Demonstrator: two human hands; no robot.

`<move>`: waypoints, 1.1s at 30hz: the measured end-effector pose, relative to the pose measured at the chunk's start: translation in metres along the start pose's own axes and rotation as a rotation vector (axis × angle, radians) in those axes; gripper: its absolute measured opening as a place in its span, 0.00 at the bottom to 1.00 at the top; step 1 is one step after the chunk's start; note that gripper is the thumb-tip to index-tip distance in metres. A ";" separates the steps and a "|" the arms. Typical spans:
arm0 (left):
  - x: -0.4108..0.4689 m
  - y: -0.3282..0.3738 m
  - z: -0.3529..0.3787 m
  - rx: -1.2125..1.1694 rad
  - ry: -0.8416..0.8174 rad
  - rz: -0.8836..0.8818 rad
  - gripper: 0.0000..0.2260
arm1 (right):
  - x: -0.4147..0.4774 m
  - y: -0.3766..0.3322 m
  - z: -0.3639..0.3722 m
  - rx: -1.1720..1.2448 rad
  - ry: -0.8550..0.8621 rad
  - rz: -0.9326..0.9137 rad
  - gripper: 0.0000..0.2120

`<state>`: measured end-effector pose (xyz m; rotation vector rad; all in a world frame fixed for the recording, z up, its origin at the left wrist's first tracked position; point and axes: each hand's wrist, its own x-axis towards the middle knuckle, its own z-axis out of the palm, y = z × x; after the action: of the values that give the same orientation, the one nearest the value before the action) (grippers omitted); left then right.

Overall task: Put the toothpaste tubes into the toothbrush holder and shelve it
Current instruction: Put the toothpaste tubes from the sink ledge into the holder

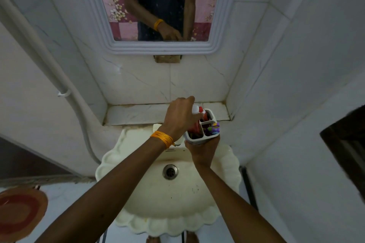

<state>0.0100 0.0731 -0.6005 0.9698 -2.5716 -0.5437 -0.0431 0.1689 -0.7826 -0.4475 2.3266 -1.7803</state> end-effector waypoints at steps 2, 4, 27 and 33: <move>-0.001 0.001 0.010 0.031 -0.046 -0.016 0.17 | -0.001 0.000 0.000 -0.001 -0.001 0.009 0.55; -0.002 0.001 0.018 0.095 -0.093 -0.020 0.17 | -0.002 0.000 0.000 0.006 -0.005 0.024 0.57; 0.021 -0.009 -0.004 0.197 -0.068 0.101 0.11 | 0.011 -0.012 -0.015 0.003 -0.012 0.003 0.55; 0.050 -0.023 -0.075 0.144 0.268 0.126 0.13 | 0.042 -0.053 -0.025 -0.062 0.059 -0.087 0.59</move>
<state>0.0199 0.0056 -0.5372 0.8533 -2.4323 -0.1821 -0.0836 0.1646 -0.7233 -0.5201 2.4431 -1.7870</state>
